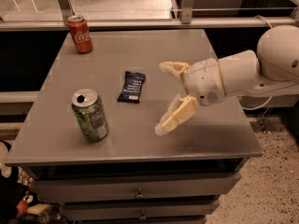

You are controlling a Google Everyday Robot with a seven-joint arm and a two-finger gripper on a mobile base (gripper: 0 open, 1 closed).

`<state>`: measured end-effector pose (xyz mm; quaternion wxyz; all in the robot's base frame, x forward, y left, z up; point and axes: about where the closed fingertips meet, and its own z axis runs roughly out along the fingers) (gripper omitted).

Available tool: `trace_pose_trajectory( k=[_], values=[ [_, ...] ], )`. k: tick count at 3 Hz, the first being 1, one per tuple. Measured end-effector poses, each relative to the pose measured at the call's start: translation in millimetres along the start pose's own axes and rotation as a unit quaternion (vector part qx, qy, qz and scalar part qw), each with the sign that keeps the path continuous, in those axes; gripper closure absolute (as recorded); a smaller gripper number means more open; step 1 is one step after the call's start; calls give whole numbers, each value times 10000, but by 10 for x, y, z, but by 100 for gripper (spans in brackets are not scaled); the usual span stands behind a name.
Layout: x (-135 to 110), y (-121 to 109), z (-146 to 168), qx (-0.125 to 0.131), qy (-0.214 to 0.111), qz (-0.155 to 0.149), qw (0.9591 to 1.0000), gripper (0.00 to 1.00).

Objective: Pick green can

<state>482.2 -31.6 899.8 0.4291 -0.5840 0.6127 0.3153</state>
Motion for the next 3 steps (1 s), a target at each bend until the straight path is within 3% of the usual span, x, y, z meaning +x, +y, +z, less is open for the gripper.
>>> trace_pose_trajectory(
  k=[2, 3],
  values=[
    [-131, 248, 299, -191, -631, -115, 9978, 0],
    [-177, 349, 526, -295, -844, -12, 9960, 0]
  ],
)
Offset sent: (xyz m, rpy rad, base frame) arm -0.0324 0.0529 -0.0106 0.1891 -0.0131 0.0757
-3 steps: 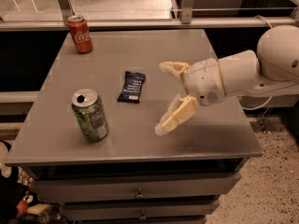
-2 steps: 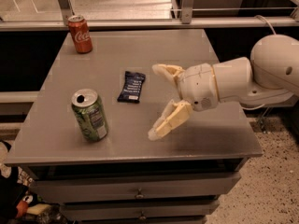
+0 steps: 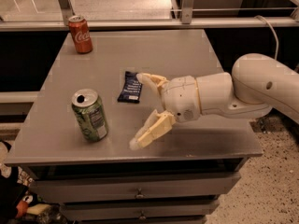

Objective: Pick green can

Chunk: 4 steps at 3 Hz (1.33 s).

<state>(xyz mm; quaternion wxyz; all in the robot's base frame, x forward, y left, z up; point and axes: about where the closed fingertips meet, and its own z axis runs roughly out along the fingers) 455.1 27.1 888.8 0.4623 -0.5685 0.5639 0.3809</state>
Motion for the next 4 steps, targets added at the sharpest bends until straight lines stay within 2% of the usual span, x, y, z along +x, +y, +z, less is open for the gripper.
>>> trace_pose_trajectory(
  k=[1, 3, 4],
  values=[
    [-2, -18, 170, -59, -86, 68, 9999, 0],
    [-144, -63, 563, -359, -534, -108, 9979, 0],
    [-195, -10, 686, -392, -644, -183, 9970, 0]
  ],
)
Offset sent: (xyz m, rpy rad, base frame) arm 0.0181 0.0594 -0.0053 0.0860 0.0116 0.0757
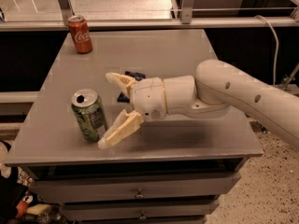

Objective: Pick green can

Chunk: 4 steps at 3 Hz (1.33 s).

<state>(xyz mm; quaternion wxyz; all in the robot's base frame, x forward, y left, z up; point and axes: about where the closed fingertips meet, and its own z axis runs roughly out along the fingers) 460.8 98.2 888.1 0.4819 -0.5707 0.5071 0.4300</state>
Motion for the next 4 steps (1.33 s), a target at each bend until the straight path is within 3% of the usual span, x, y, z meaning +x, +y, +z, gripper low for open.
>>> trace_pose_trajectory(
  k=[2, 3, 4],
  values=[
    [11, 113, 243, -17, 135, -16, 9999, 0],
    [21, 143, 361, -130, 179, -54, 9997, 16],
    [8, 155, 375, -146, 179, -66, 9997, 41]
  ],
)
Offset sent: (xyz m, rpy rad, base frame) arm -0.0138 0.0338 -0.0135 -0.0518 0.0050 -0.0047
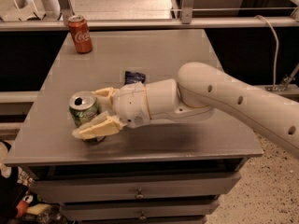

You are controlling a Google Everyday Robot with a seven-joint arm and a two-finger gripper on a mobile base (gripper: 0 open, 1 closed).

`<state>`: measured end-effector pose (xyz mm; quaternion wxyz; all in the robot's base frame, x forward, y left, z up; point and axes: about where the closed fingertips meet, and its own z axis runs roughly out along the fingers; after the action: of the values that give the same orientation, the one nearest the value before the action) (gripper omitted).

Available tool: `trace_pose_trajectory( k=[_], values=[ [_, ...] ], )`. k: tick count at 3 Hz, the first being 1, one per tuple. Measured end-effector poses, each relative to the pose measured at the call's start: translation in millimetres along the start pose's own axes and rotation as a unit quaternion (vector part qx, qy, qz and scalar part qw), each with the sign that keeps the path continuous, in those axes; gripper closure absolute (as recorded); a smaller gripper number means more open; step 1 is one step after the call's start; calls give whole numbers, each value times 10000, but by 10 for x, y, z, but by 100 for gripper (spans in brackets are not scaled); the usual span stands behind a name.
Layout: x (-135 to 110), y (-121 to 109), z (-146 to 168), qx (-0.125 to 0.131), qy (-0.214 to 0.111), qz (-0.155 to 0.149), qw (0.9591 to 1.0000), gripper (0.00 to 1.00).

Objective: Pick green can

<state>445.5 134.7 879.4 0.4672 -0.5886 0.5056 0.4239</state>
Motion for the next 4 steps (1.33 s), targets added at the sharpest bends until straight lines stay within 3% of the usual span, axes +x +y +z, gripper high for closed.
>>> trace_pose_trajectory(
  k=[2, 3, 4],
  values=[
    [-25, 22, 30, -32, 2, -23, 10000, 87],
    [-37, 33, 45, -48, 4, -35, 10000, 100],
    [-37, 33, 45, -49, 4, -35, 10000, 100]
  ],
)
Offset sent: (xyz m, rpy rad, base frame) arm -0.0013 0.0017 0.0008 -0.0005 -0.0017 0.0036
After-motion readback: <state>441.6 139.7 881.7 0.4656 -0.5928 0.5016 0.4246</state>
